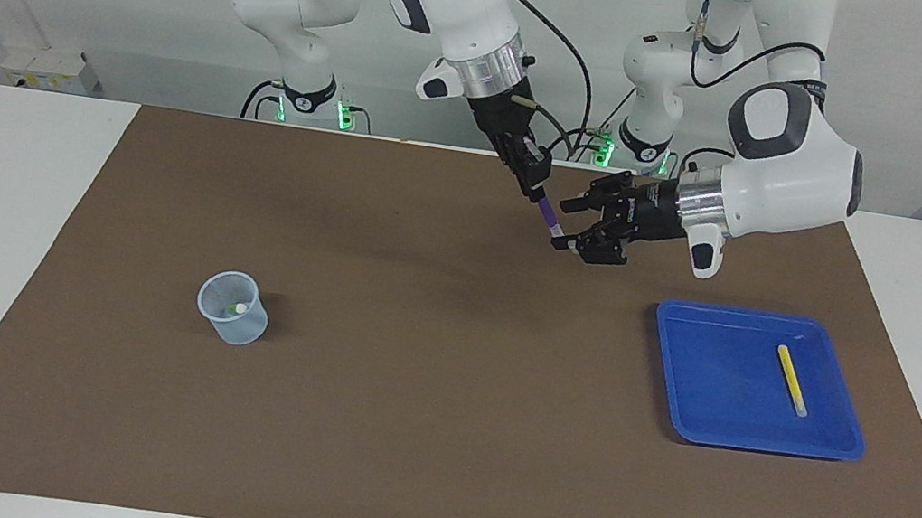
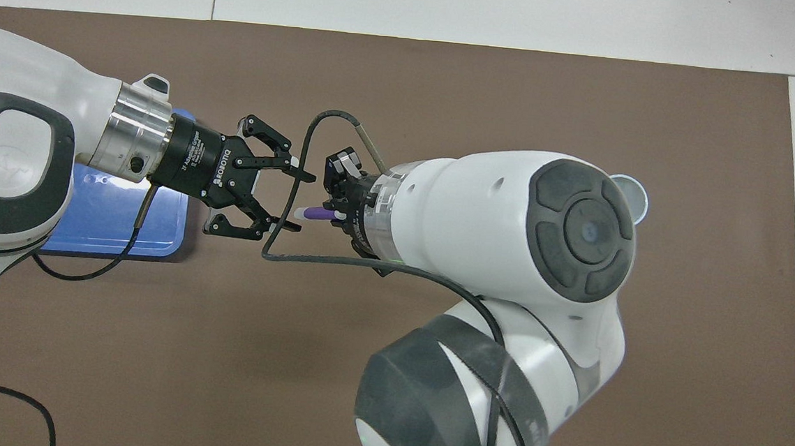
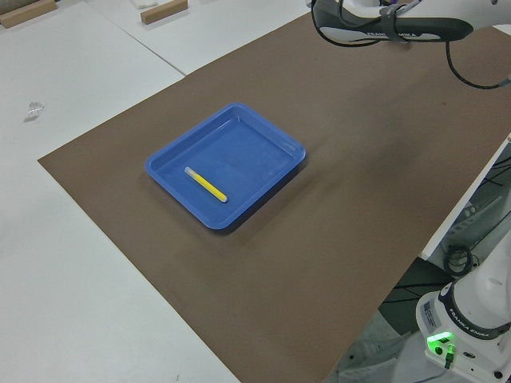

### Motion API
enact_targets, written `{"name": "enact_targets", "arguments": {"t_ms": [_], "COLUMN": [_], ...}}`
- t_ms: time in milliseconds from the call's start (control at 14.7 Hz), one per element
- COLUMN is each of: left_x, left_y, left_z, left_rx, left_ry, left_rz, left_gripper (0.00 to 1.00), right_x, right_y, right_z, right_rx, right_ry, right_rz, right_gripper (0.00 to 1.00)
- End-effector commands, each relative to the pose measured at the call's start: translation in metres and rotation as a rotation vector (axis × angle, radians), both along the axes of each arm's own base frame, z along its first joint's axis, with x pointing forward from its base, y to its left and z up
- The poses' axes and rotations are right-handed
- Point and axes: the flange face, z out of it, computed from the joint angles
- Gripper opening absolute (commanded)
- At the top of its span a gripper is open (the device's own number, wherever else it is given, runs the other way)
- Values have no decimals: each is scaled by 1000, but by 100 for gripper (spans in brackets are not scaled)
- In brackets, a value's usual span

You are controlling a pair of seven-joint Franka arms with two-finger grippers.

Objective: Right arm passes pens to left for tray arrangement
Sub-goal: 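Close the left gripper on the purple pen held by the right gripper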

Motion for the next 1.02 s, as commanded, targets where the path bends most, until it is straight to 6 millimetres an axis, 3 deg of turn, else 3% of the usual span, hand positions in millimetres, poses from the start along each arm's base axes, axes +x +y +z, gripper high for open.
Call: {"name": "enact_targets", "arguments": {"t_ms": [0,340,407,543,951], "left_x": [-11,-18,-19,-17,-16], "left_y": [-2,-17,-17,-13,-7], "left_z": [2,2,2,1,3], "left_rx": [16,15,15,15,14], "left_ry": [-1,-2,-5,-2,9], "left_rz": [-8,-39,-43,-37,-30], "left_gripper": [61,52,42,0,0], "right_x": [-6,-6,-6,-6,-6], "right_y": [-4,-4,-4,-4,-4], "right_z": [0,0,0,0,0], "right_rx": [-21,-23,-23,-22,-23], "right_ry": [-28,-29,-29,-30,-34], "right_rz": [19,24,24,24,31], "right_gripper": [0,0,0,0,0]}}
